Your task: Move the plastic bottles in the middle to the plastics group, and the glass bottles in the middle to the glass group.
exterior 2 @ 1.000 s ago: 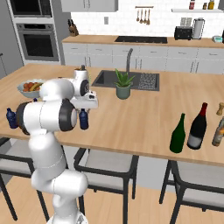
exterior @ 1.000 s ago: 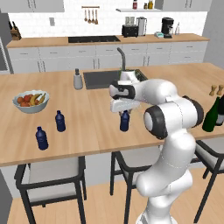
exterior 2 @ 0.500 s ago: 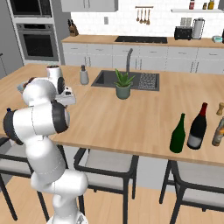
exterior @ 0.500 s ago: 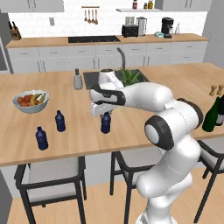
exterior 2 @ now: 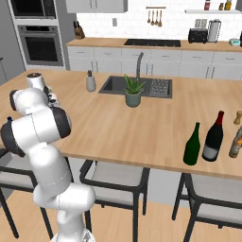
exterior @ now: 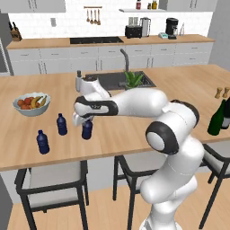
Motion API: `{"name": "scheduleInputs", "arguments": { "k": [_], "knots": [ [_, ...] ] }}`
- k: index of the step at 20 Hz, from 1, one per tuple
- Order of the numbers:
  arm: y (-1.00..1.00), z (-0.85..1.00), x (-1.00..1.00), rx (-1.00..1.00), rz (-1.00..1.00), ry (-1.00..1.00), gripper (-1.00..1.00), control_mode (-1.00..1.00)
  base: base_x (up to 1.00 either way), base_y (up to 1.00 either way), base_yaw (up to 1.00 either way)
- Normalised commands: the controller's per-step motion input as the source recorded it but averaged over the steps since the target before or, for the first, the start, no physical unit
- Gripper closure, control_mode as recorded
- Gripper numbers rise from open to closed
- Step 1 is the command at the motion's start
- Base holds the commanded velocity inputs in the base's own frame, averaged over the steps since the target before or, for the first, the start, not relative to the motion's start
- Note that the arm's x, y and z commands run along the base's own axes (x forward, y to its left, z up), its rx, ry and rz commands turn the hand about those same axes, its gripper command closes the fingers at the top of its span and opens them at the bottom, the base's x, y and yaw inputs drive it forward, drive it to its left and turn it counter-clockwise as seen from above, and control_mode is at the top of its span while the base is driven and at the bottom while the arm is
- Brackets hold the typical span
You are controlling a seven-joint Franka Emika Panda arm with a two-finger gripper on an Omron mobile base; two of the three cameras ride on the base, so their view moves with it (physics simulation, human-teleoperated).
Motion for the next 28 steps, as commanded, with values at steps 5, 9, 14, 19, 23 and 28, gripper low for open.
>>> {"name": "scheduleInputs", "arguments": {
  "k": [5, 9, 14, 19, 23, 28],
  "knots": [
    [0.72, -0.04, 0.0, 0.04, 0.11, -0.05, 1.0, -1.0, 0.0, 0.0, 0.0],
    [0.09, -0.2, 0.0, -0.01, 0.0, 0.0, 1.0, -1.0, 0.0, 0.0, 0.0],
    [0.0, -0.03, 0.0, 0.0, 0.0, 0.01, 1.0, -1.0, 0.0, 0.0, 0.0],
    [0.0, -0.05, 0.0, 0.0, 0.0, 0.0, 1.0, -1.0, 0.0, 0.0, 0.0],
    [0.02, -0.22, 0.0, -0.04, 0.0, 0.0, 1.0, -1.0, 0.0, 0.0, 0.0],
    [0.12, -0.2, 0.0, -0.07, 0.0, 0.02, 1.0, -1.0, 0.0, 0.0, 0.0]
  ]
}}
